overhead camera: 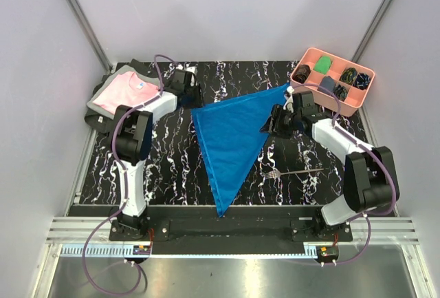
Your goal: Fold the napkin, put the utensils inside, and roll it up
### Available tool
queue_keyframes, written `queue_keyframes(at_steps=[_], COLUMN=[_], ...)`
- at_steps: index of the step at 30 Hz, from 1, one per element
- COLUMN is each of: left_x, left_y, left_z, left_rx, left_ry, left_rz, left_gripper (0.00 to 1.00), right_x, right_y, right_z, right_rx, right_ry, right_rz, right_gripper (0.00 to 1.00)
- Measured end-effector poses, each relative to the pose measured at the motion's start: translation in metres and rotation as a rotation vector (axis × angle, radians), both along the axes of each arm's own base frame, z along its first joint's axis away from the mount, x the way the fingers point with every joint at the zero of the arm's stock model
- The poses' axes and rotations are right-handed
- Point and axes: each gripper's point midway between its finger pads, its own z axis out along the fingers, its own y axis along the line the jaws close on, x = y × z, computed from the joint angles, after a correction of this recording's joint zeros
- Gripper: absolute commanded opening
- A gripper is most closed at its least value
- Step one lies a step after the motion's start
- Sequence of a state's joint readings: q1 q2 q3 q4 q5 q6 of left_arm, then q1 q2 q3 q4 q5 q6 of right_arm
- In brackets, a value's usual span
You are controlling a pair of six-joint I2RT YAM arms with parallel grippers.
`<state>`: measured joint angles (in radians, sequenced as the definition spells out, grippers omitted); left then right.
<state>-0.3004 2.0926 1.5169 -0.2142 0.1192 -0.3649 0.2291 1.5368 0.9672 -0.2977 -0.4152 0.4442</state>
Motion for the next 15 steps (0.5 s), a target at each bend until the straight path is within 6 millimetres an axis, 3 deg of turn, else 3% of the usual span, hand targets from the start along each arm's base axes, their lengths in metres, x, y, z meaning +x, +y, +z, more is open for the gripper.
queue_keyframes(at_steps=[4,15], left_x=[-0.011,-0.016], left_y=[0.011,0.011], left_z=[-0.022,-0.029], left_rx=[0.06,0.082], left_ry=[0.068,0.077], left_rz=[0.018,0.012], left_gripper=[0.41,0.34], right_x=[0.002,-0.001], right_y=[-0.004,-0.007], right_z=[0.008,0.001], right_rx=[0.005,0.003], right_ry=[-0.022,0.007], right_rz=[-0.003,0.004], right_gripper=[0.57,0.57])
